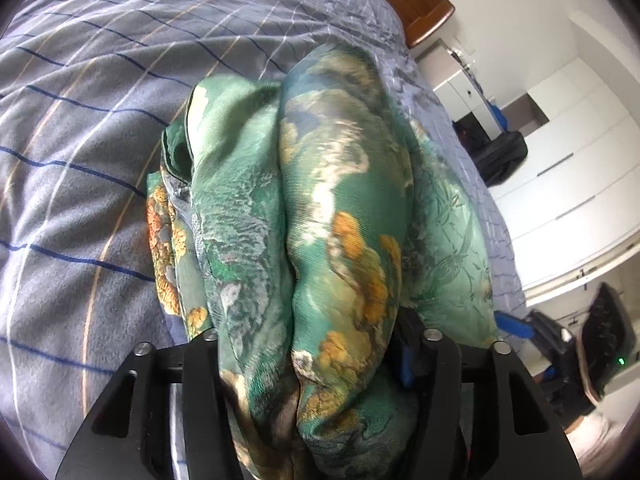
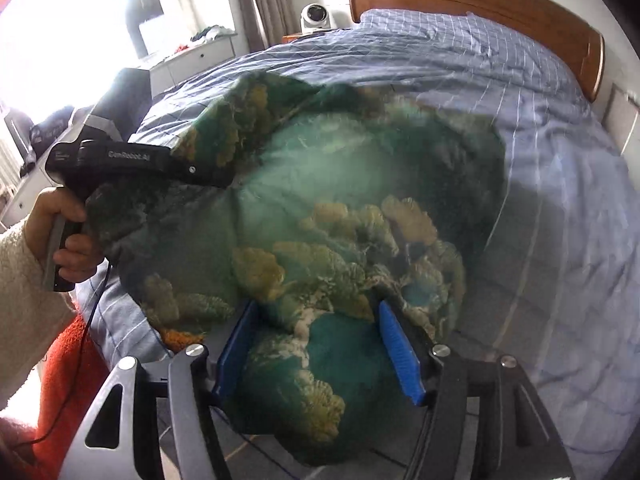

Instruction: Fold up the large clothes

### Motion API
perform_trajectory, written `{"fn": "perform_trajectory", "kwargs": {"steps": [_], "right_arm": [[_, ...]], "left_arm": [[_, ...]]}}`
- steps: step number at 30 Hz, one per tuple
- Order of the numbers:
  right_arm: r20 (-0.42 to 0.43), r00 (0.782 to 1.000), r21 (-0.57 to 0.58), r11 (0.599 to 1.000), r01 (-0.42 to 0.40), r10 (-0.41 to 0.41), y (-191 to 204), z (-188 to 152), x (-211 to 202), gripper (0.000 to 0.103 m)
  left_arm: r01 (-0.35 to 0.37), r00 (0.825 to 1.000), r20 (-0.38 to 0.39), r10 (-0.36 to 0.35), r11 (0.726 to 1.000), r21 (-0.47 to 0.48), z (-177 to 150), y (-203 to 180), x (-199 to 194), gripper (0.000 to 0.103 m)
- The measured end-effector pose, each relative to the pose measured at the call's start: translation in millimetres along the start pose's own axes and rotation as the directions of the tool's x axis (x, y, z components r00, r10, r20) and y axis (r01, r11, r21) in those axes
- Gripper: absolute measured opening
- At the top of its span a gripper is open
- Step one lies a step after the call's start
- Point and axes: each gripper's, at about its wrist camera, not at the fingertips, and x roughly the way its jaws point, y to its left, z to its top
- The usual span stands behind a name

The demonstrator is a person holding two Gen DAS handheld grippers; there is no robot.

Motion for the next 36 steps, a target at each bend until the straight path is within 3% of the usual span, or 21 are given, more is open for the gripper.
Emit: {"fn": "perform_trajectory", "kwargs": {"steps": [2, 4, 7, 10, 12, 16, 19, 24, 29, 36], "right_arm": [[0.071, 0.997, -0.08, 0.996, 0.038, -0.033, 17.8, 14.6, -20.0, 0.065], [0.115, 0.993, -0.122, 0.992, 0.016, -0.002, 33.9, 28.7, -25.7, 0.065], [0.061, 0.994, -0.135, 0.987, -0.083, 0.092, 51.1, 43.7, 2.3, 0.065], [0.01, 0.996, -0.138, 0.987, -0.083, 0.085, 58.5, 42.8, 33.9, 0.065], [0.017, 0.997, -0.135, 0.988, -0.072, 0.075, 61.7, 40.8, 39.1, 0.065], [0.025, 0.998, -0.143, 0.988, -0.054, 0.058, 66.0, 39.5, 38.2, 0.065], [0.024, 0.998, -0.145, 0.988, -0.05, 0.054, 67.4, 37.2, 36.6, 0.065], [0.028, 0.999, -0.155, 0.987, -0.034, 0.039, 69.9, 37.9, 37.4, 0.065], [0.036, 0.999, -0.169, 0.986, -0.013, 0.02, 74.7, 34.8, 38.8, 0.065], [0.046, 0.999, -0.186, 0.982, 0.018, -0.01, 79.0, 33.4, 38.8, 0.065]], "left_arm": [[0.025, 1.0, 0.005, -0.025, 0.999, -0.024, 1.1, -4.0, -10.9, 0.071], [0.03, 1.0, -0.007, -0.03, 0.999, -0.037, 2.3, -9.2, -22.8, 0.076], [0.045, 0.999, 0.01, -0.044, 0.998, -0.046, -0.6, -9.9, -51.2, 0.077], [0.103, 0.99, 0.102, -0.093, 0.99, -0.096, -10.9, 11.8, -85.8, 0.09], [0.128, 0.986, 0.125, -0.113, 0.985, -0.117, -18.1, 28.0, -92.9, 0.092], [0.135, 0.989, 0.082, -0.122, 0.973, -0.189, -27.7, 55.8, -63.5, 0.092], [0.251, 0.967, 0.103, -0.234, 0.942, -0.222, -26.8, 61.0, -46.6, 0.092], [0.275, 0.961, 0.07, -0.266, 0.931, -0.239, -16.4, 65.8, -25.2, 0.097], [0.196, 0.98, -0.007, -0.201, 0.964, -0.181, -2.8, 49.9, 2.6, 0.103], [0.165, 0.982, -0.057, -0.18, 0.965, -0.205, 5.9, 55.4, 28.3, 0.103]]}}
